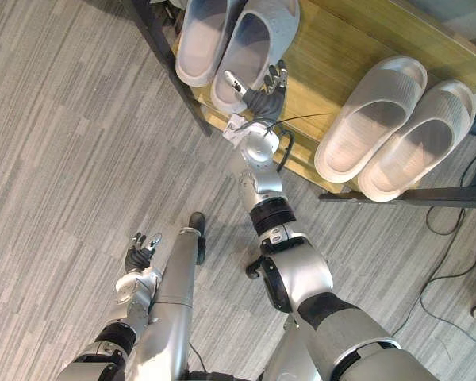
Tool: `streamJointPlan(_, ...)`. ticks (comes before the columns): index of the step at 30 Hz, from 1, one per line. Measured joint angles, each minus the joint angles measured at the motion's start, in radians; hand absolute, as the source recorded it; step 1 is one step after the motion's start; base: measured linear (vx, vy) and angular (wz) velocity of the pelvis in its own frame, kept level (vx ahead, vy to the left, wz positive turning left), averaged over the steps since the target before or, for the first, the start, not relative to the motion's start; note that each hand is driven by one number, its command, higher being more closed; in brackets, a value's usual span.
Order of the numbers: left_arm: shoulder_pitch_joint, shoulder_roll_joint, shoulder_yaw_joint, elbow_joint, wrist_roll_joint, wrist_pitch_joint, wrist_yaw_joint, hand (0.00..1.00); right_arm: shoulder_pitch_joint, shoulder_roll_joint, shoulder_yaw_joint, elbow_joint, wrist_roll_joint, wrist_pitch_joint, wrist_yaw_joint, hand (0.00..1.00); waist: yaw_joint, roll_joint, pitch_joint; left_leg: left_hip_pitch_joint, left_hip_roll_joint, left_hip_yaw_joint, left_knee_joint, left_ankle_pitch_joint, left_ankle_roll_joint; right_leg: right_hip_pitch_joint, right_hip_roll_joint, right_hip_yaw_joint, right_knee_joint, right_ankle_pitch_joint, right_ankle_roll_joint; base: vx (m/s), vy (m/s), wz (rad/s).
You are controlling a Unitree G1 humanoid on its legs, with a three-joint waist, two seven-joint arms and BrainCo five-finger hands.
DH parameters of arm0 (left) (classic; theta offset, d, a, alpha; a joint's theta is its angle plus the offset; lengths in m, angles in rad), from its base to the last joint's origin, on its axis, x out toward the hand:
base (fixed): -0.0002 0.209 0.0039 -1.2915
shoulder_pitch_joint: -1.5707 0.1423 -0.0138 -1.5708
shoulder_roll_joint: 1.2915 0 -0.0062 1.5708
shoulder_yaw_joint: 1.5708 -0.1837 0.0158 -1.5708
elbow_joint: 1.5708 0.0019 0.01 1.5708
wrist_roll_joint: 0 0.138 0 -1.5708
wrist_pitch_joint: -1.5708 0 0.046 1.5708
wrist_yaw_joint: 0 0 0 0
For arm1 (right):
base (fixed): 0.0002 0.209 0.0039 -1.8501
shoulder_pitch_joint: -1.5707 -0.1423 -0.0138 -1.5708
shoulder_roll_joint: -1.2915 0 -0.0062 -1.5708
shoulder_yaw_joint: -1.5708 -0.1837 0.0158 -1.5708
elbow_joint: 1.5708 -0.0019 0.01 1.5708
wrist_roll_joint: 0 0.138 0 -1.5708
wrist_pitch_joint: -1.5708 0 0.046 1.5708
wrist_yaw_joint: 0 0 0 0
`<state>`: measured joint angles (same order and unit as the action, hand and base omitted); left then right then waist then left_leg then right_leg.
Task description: Organize the slippers on the shoe rack
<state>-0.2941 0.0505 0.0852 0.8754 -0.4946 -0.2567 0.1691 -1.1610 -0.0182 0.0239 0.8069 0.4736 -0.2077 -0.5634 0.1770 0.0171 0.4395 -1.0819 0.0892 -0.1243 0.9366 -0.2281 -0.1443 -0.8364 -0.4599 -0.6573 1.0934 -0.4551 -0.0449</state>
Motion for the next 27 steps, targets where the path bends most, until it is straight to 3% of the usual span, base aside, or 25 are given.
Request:
streamJointPlan(11,0.004,-0.003,-0.035,0.004,0.0,0.002,-0.003,0.0,-0.02,-0.068,0.034,0.058,0.002,0.035,0.002,0.0,0.022,0.003,-0.037,-0.021,0.006,-0.005,0.013,0.002,-0.002,-0.016,-0.004,-0.006,0.017,-0.006,-0.008,-0.01,0.014,0.01)
streamJointPlan(20,0.016,-0.003,-0.041,-0.001,0.0,0.001,-0.016,0.0,-0.026,-0.101,0.039,0.07,-0.041,0.053,0.049,0.0,0.023,0.002,-0.038,0.01,0.026,0.022,0.025,-0.003,0.006,-0.013,0.006,0.03,0.017,0.004,-0.029,-0.05,0.043,-0.09)
streamJointPlan(22,0.034,0.007,-0.045,-0.001,0.0,0.002,-0.023,0.0,-0.025,-0.101,0.041,0.058,-0.078,0.056,0.074,0.0,0.015,0.002,-0.039,0.046,0.043,0.043,0.01,0.001,0.005,0.009,0.019,0.037,-0.008,0.022,-0.051,-0.03,0.034,-0.25)
streamJointPlan(27,0.082,0.031,-0.052,0.02,0.011,0.01,-0.043,0.0,0.042,-0.071,0.071,-0.058,-0.178,0.06,0.096,0.0,-0.021,-0.001,-0.041,0.2,0.083,0.102,-0.099,0.019,0.024,0.126,0.068,0.05,-0.13,0.076,-0.046,-0.02,0.032,-0.24)
